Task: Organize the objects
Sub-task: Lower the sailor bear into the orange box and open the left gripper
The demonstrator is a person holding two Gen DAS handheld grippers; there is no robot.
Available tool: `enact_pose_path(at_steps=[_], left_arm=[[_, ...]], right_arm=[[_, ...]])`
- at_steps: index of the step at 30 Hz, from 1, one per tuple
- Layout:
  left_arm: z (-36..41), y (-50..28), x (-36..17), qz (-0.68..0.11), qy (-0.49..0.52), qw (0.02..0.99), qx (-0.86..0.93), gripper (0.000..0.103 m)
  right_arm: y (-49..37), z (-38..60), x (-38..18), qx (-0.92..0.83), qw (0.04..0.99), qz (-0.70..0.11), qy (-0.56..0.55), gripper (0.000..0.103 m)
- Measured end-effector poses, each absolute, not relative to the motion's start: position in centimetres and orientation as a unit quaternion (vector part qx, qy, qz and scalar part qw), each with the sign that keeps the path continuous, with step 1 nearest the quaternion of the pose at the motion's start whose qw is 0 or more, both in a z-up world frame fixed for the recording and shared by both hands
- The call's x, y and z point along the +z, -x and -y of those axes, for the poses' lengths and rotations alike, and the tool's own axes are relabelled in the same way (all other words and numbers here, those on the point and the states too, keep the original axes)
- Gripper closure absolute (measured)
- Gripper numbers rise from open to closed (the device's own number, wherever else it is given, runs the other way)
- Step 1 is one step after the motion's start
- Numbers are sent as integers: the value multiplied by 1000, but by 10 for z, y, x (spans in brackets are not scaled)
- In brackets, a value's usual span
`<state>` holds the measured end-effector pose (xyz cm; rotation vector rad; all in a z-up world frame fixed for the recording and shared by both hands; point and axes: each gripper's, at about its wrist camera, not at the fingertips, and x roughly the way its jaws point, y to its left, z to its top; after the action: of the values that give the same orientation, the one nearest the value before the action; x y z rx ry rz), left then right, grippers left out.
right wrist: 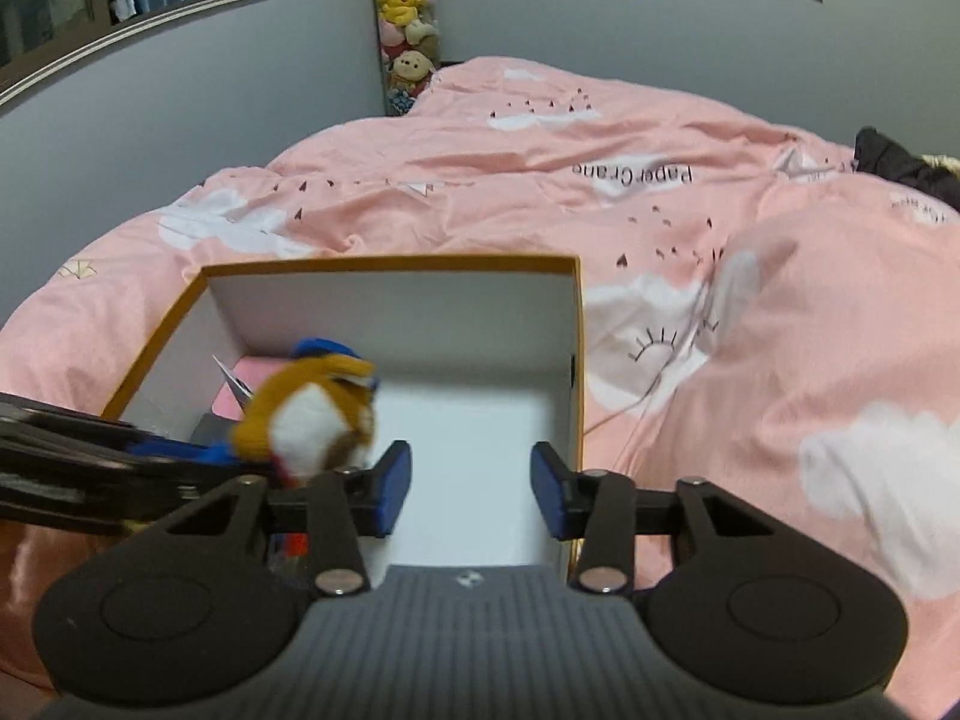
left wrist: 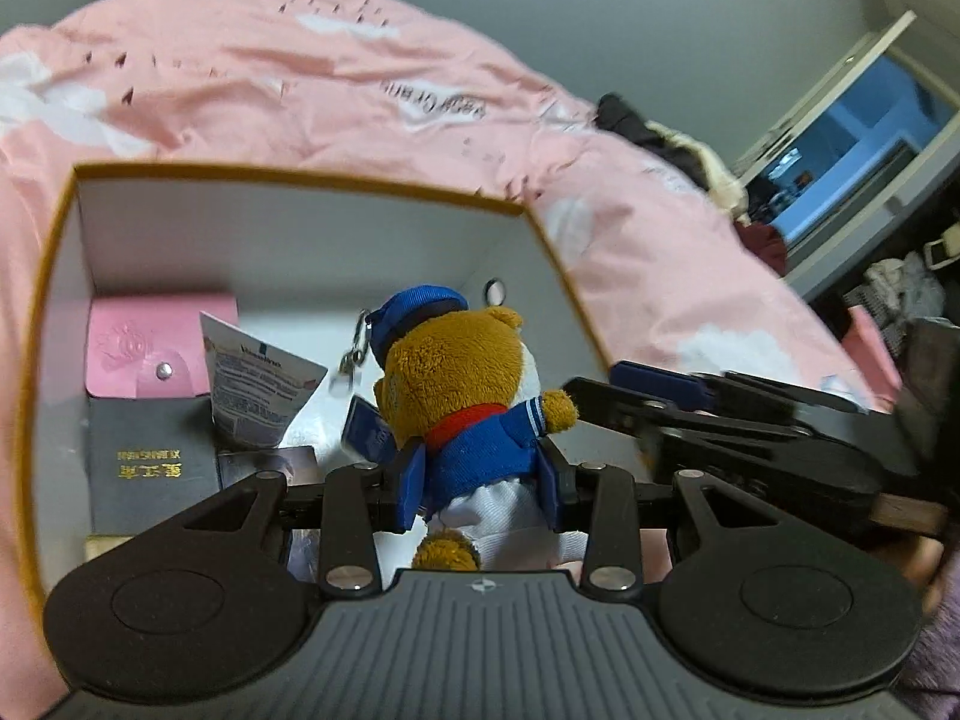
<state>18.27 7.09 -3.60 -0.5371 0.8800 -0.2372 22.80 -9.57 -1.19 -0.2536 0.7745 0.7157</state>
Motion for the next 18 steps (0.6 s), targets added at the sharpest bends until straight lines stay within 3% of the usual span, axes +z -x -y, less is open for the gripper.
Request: enact_pose_path(at_steps=[5,18], left_arm=[[-74,-197,-53,-430,276,853,-107,60],[-61,-211,-62,-438,244,861,-83,62]], right_arm=[[-224,86,-26,348,852,-363,143,69],[-217,85,-37,336,854,-365,158,69]])
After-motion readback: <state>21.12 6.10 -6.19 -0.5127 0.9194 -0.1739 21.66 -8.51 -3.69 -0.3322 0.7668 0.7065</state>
